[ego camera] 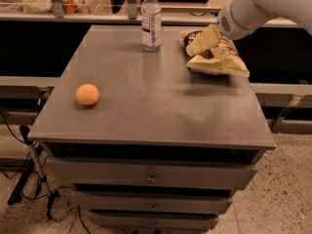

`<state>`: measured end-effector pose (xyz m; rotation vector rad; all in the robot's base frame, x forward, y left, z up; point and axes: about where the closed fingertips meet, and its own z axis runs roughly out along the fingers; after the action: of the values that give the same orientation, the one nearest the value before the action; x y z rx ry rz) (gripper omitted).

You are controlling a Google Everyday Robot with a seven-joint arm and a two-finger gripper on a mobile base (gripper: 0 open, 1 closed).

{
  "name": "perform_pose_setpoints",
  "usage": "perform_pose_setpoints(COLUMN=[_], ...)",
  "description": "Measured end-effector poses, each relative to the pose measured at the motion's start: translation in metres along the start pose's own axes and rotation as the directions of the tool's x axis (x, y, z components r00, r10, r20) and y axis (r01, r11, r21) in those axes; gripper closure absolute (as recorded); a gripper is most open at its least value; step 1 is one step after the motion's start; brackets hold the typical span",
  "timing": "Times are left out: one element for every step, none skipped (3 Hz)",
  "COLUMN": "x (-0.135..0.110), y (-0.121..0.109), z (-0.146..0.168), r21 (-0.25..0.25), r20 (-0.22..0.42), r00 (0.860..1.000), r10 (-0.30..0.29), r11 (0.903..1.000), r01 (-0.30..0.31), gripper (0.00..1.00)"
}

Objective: Pick brown chip bag

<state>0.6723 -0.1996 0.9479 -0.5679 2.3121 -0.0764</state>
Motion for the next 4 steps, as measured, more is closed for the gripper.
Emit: perform_pose_setpoints(x=[-0.008,-0.012,-0.004,0.002], y=[-0.006,-0.010,-0.009,-0.006], z=[0.033,0.060,0.083,0.095], r21=[0.031,0.047,0.046,0.042], r20=[-0.010,-0.027,-0.059,-0.077], r00=[0.992,0.974,0.955,0.943], r10=[0.126,0.224,0.291,0.324], r11=[0.9915,0.9738,0.9564,0.9459], r01=[-0.126,-0.222,-0.288,-0.322], gripper=[0.00,0.00,0.00,0.02])
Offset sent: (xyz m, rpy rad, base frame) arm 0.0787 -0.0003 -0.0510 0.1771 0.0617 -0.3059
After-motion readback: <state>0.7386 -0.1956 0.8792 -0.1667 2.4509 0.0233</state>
